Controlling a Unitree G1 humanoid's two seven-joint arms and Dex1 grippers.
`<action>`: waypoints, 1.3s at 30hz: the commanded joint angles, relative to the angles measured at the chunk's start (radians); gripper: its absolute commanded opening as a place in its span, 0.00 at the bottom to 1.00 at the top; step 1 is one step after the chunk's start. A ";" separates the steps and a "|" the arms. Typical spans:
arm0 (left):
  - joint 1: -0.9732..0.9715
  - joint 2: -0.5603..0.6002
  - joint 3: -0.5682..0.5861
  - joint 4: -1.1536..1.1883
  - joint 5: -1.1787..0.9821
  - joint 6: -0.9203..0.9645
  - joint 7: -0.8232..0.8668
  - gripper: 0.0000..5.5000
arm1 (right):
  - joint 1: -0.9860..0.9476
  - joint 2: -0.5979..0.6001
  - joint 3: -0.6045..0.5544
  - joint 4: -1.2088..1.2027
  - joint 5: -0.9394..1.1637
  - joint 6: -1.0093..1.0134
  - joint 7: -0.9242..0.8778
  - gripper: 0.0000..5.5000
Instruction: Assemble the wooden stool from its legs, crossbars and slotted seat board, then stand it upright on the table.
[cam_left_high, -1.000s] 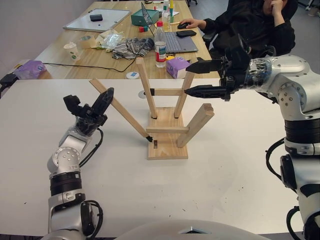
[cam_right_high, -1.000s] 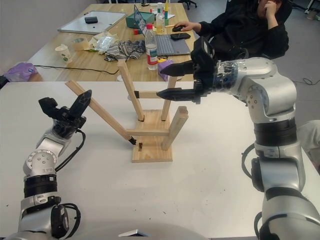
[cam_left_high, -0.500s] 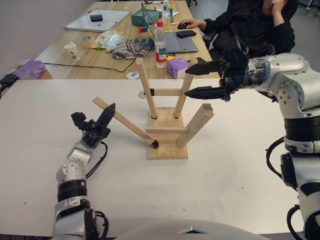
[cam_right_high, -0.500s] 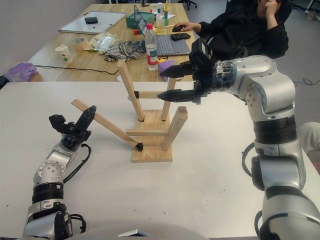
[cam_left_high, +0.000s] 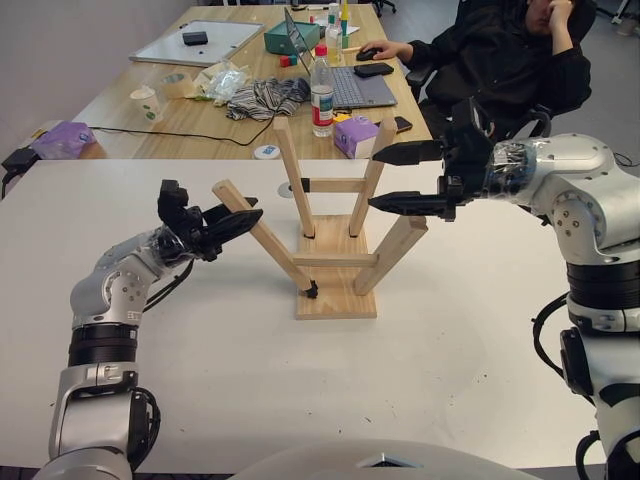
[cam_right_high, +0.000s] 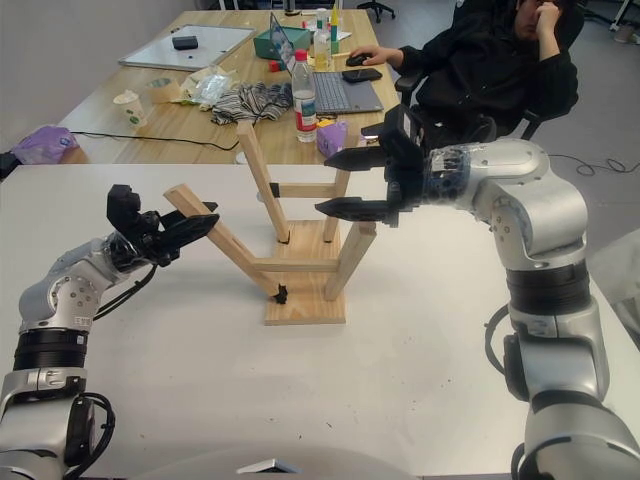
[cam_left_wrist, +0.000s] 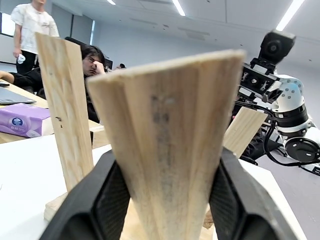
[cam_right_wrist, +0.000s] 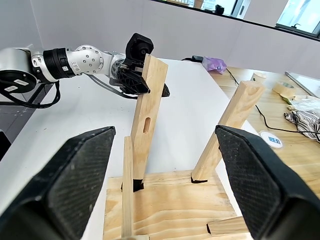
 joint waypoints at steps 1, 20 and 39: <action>0.005 0.037 -0.065 0.033 0.142 -0.050 -0.003 0.37 | 0.010 -0.014 -0.011 -0.028 0.015 0.006 -0.005 0.67; -0.014 0.069 -0.142 -0.075 0.252 -0.111 0.012 0.37 | -0.057 0.051 -0.088 0.046 0.032 0.005 -0.144 0.67; -0.151 0.128 -0.237 -0.231 0.338 0.168 0.092 0.37 | 0.031 0.138 -0.177 0.492 -0.290 -0.313 -0.658 0.35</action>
